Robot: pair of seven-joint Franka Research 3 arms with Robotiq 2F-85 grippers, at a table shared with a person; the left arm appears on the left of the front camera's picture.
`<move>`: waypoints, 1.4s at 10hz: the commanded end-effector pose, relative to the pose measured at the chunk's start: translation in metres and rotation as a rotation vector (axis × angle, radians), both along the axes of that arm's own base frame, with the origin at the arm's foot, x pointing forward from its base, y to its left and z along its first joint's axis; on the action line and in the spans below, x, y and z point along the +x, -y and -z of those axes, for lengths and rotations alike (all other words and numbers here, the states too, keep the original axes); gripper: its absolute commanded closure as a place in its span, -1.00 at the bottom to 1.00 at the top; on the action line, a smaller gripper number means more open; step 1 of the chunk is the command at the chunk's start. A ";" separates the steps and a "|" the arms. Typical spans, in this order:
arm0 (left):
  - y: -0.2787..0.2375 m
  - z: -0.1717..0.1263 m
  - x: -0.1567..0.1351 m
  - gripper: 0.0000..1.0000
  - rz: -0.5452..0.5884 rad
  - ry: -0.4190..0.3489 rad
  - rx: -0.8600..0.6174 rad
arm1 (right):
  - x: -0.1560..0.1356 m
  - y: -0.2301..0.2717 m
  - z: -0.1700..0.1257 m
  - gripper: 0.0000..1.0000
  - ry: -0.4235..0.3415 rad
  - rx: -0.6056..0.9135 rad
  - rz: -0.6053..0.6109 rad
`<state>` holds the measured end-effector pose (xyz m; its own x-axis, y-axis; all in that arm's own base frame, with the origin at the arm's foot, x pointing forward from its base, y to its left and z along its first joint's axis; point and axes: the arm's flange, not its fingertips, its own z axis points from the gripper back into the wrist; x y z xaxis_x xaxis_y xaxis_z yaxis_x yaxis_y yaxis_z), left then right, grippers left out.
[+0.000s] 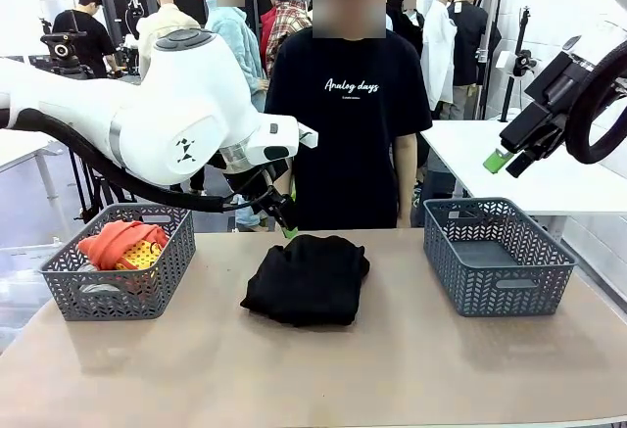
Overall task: Sort the tops and bottoms.
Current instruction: Lift clothes from the center of the table with your left hand.
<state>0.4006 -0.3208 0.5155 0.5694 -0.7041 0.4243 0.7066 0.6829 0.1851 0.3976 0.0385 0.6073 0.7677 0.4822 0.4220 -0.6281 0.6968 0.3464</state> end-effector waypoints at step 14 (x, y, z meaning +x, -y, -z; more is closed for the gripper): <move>0.074 0.088 0.135 -0.96 -0.357 -0.277 0.027 | -0.001 0.000 0.001 -1.00 -0.003 -0.015 0.002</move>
<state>0.5407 -0.3940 0.4329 0.8606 -0.4859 0.1525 0.4920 0.8706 -0.0022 0.3976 0.0384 0.6074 0.7677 0.4820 0.4223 -0.6281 0.6969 0.3463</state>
